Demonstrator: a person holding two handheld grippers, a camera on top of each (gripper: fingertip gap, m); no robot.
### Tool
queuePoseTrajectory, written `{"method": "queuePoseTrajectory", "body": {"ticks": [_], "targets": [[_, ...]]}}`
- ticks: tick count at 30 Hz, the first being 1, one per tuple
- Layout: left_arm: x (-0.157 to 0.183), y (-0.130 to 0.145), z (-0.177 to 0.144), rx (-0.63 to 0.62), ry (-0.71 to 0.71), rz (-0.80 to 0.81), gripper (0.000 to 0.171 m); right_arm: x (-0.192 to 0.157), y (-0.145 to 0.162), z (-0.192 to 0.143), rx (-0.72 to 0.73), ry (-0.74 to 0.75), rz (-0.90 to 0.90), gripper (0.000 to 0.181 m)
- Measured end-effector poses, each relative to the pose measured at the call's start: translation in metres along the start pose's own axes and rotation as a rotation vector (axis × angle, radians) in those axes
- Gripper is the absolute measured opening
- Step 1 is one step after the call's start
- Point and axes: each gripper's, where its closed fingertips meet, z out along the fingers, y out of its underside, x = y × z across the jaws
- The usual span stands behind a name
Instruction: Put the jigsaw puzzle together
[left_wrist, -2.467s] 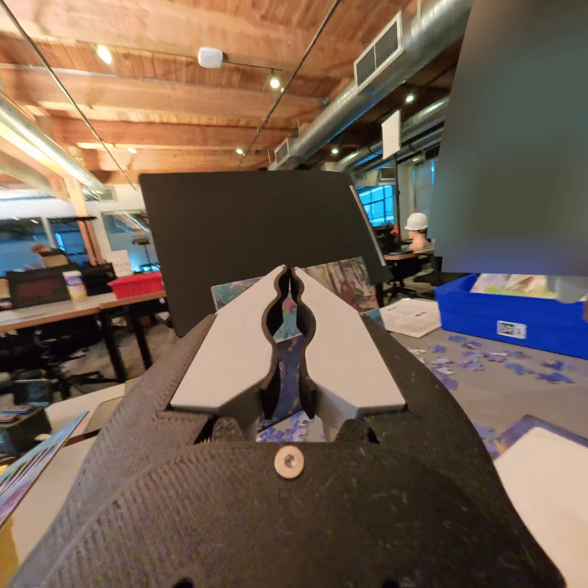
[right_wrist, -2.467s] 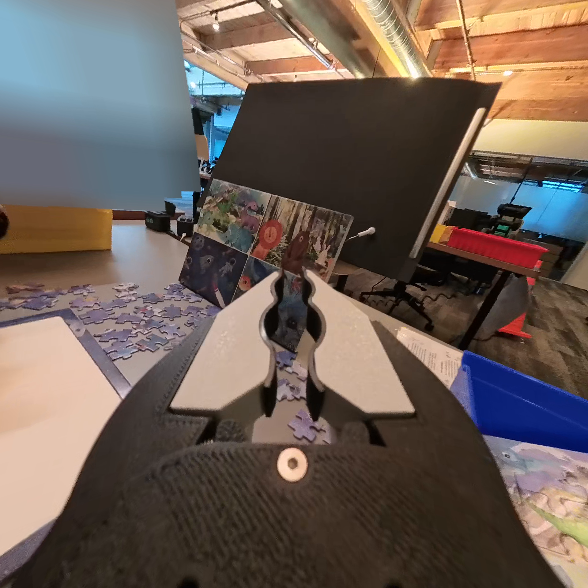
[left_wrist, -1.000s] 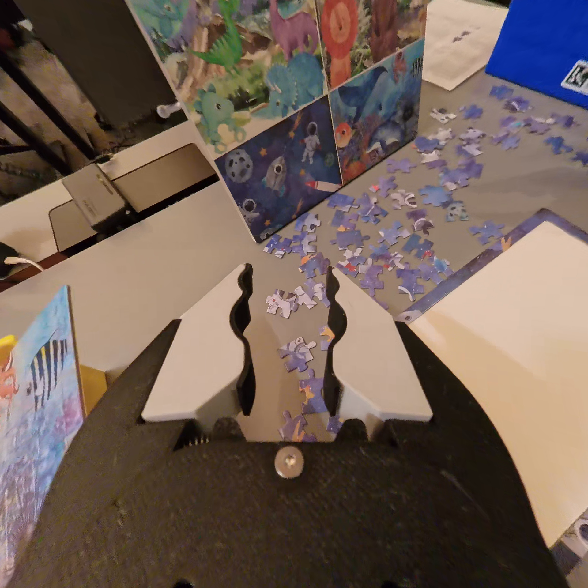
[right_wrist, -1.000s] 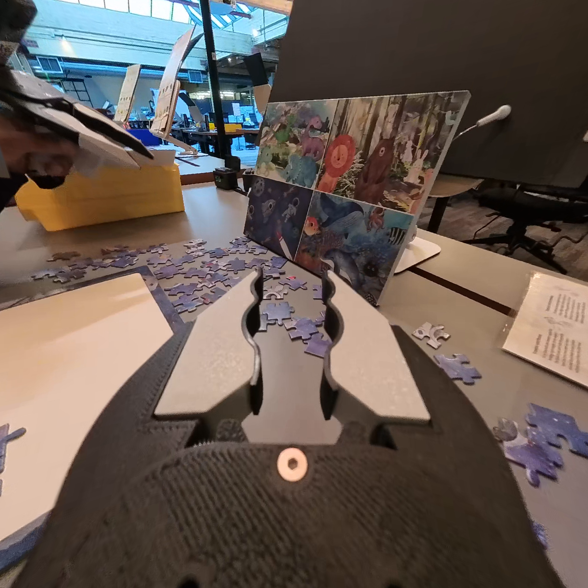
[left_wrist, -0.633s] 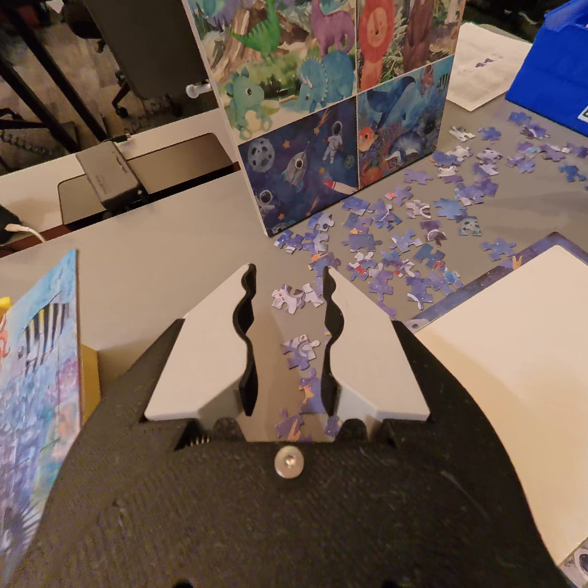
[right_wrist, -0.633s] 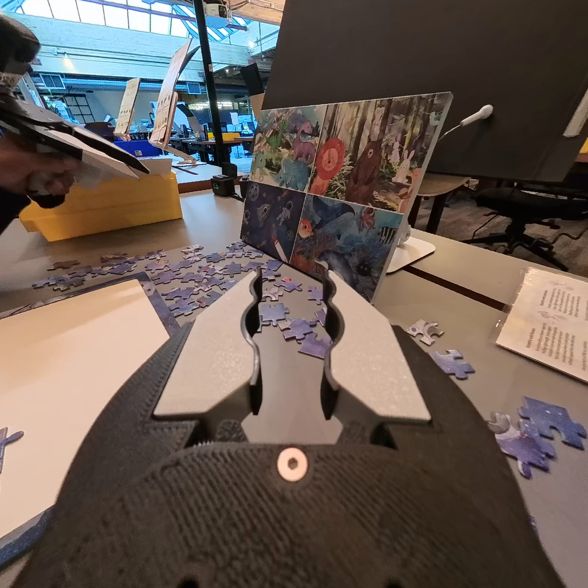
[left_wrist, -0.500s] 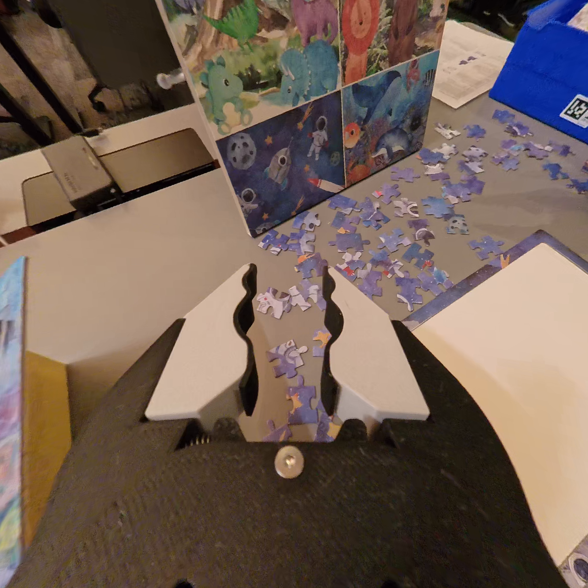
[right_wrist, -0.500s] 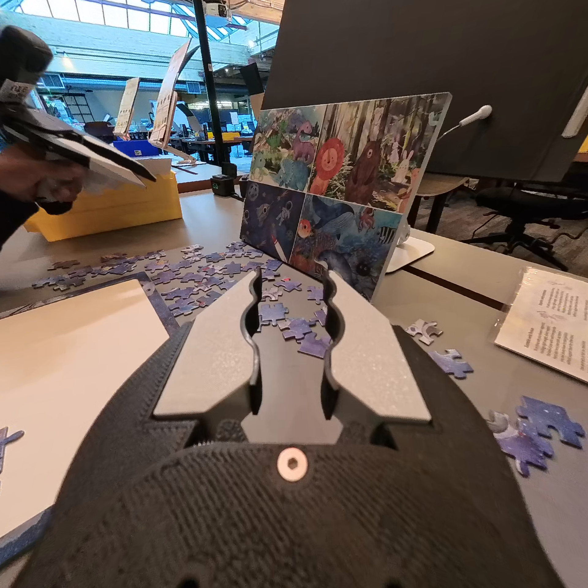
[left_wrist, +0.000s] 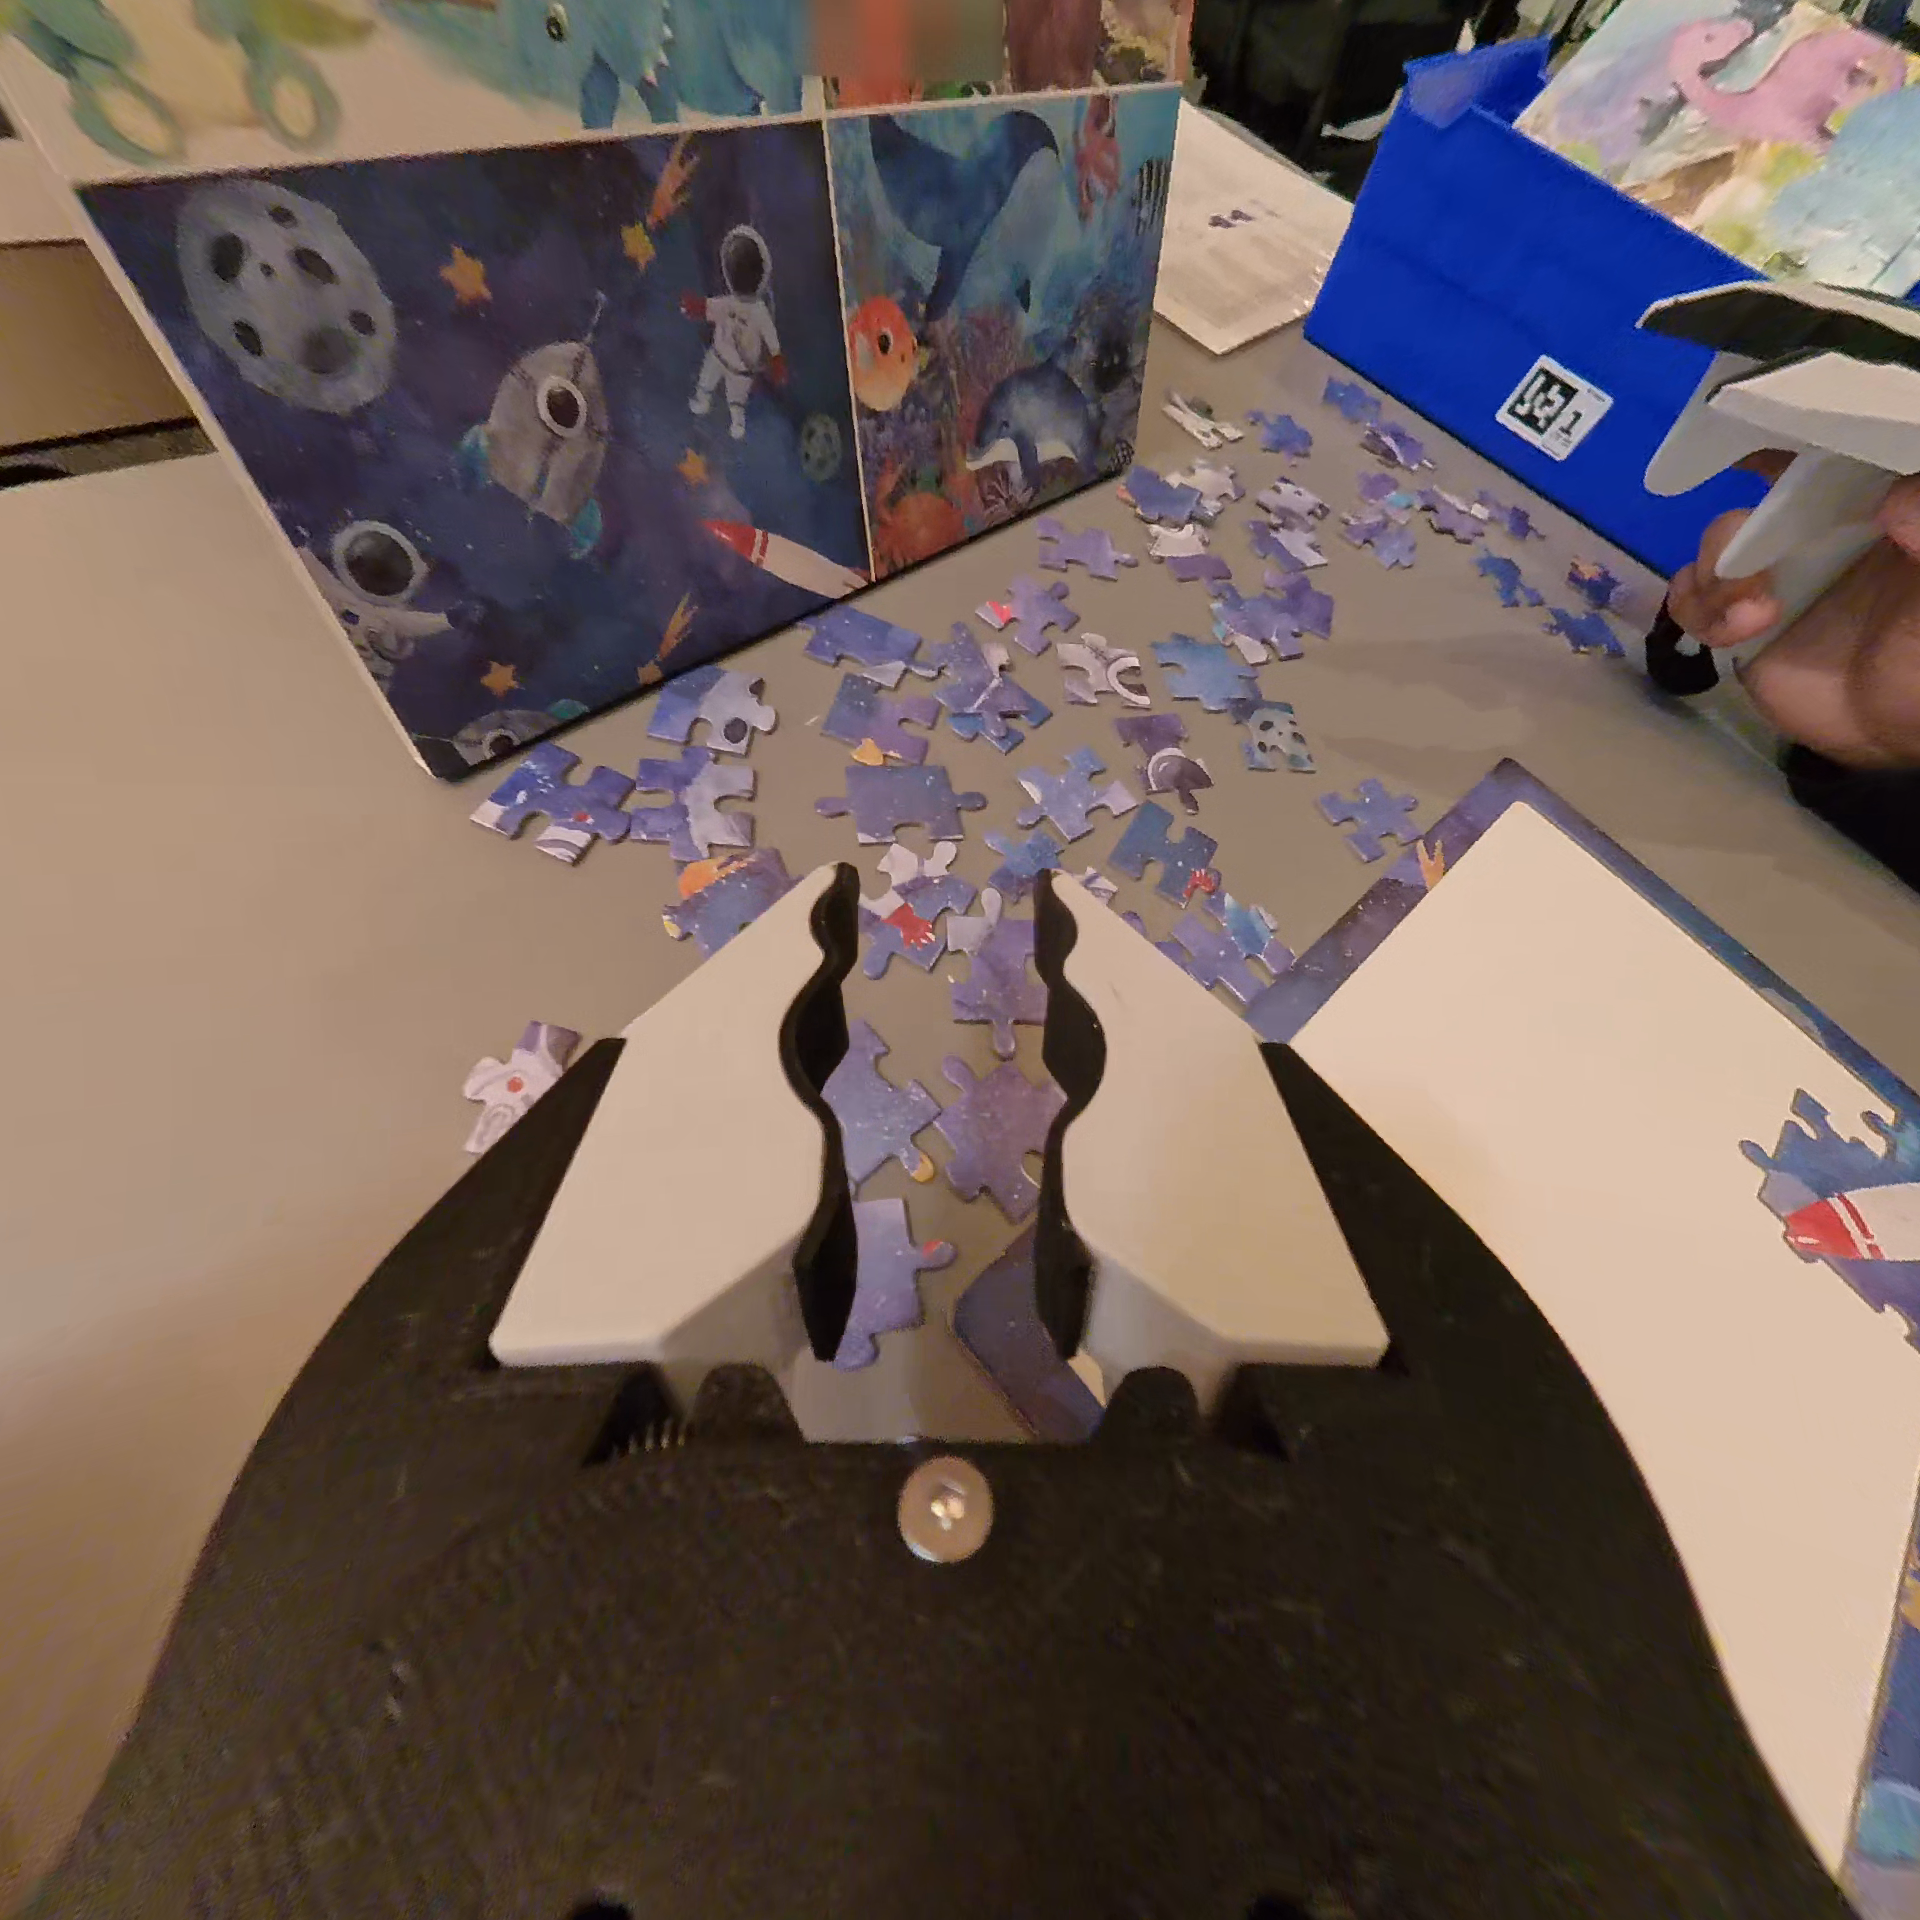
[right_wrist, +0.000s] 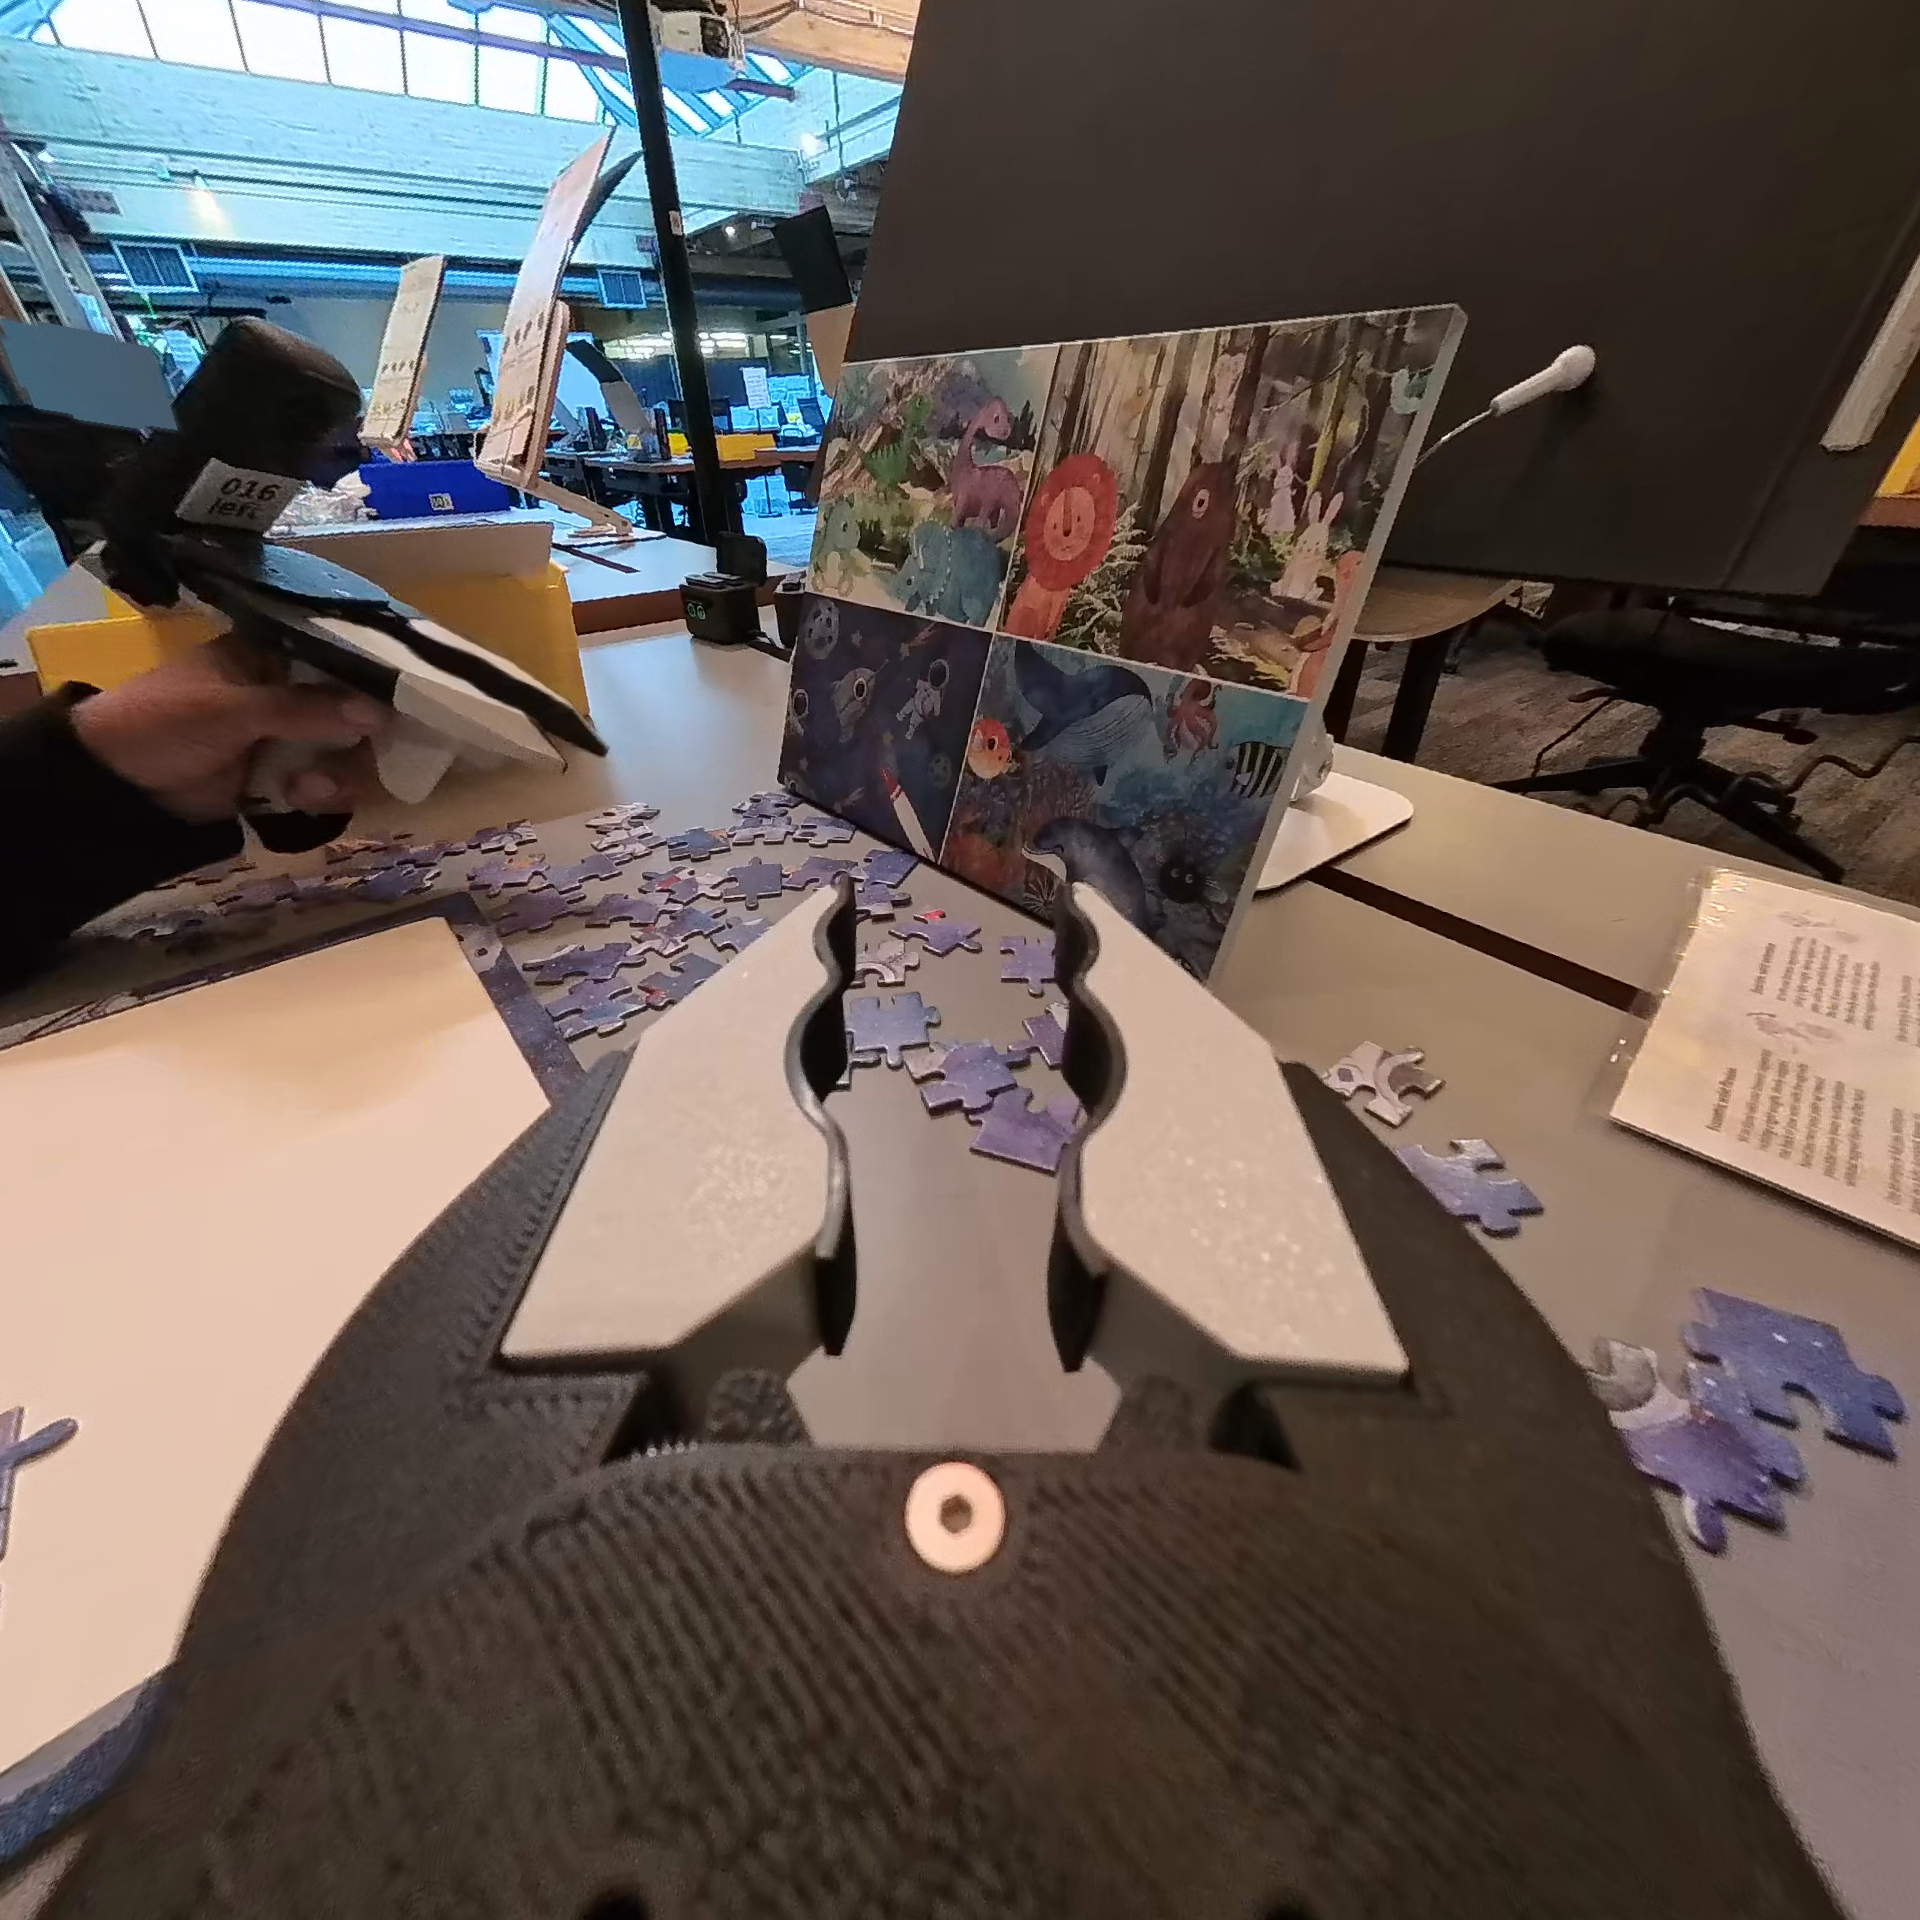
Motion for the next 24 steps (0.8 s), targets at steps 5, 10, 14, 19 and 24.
{"method": "queuePoseTrajectory", "body": {"ticks": [5,10,14,19,24], "targets": [[-0.009,-0.011,-0.009,0.085,-0.015,-0.008,0.031,0.006,-0.003,-0.004,0.015,0.03,-0.008,0.035],[-0.01,-0.018,-0.018,0.154,0.011,-0.031,0.028,0.009,-0.01,-0.008,0.043,0.046,0.002,0.035],[-0.011,-0.016,-0.018,0.148,0.016,-0.039,0.028,0.01,-0.011,-0.008,0.045,0.057,-0.012,0.034],[-0.01,-0.013,-0.014,0.129,0.014,-0.026,0.028,0.007,-0.009,-0.006,0.035,0.045,-0.001,0.036],[-0.008,-0.01,-0.008,0.106,0.002,-0.007,0.028,-0.01,0.032,0.024,-0.241,0.021,-0.013,0.054]]}}
